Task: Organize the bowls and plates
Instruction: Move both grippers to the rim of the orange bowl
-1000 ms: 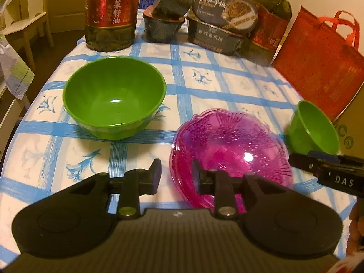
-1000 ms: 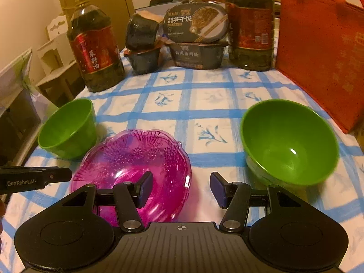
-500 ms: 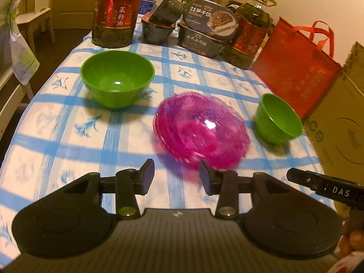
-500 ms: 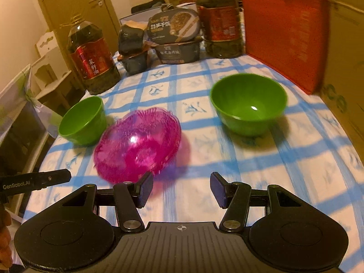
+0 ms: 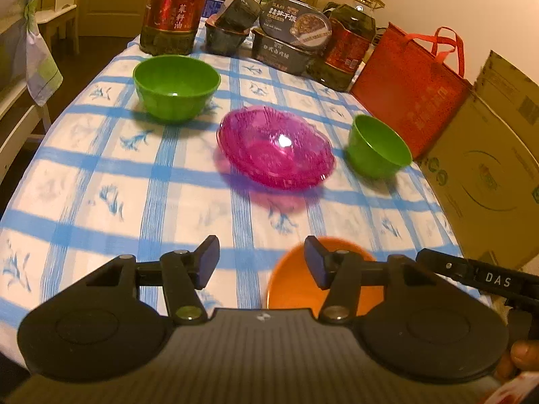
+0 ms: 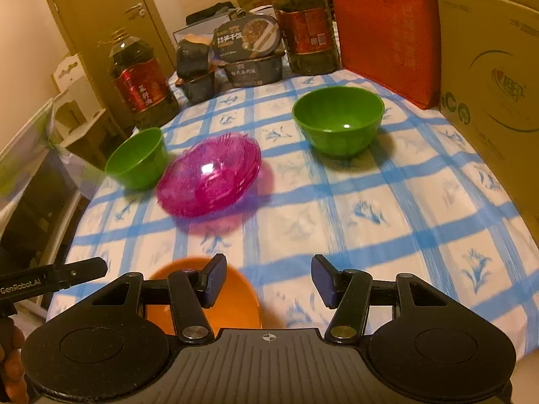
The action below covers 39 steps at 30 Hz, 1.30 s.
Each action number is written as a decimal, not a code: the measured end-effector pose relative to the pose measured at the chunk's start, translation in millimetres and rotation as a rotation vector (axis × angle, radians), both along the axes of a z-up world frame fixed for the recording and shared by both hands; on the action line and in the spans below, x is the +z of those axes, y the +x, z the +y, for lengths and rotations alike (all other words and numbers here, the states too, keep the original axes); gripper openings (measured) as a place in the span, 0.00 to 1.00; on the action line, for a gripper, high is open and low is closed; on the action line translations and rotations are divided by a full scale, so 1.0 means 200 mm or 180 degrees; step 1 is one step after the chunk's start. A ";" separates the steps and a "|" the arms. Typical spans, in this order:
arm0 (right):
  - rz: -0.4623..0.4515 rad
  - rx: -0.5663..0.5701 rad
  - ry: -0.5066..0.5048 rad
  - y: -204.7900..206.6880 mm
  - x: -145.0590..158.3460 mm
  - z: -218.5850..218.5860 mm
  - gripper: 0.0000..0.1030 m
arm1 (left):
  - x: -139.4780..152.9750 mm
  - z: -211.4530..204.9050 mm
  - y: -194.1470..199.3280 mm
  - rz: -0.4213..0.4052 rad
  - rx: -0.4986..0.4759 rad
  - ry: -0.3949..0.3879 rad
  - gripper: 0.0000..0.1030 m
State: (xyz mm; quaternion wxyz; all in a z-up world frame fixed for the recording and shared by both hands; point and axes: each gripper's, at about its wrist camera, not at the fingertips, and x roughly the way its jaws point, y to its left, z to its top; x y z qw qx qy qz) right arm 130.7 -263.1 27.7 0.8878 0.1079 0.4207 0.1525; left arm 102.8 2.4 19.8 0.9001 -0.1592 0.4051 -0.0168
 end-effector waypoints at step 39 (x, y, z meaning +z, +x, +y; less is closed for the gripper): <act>0.0300 -0.0104 -0.0109 -0.25 -0.11 -0.10 0.59 | -0.06 -0.13 -0.20 0.0102 -0.0151 -0.0005 0.59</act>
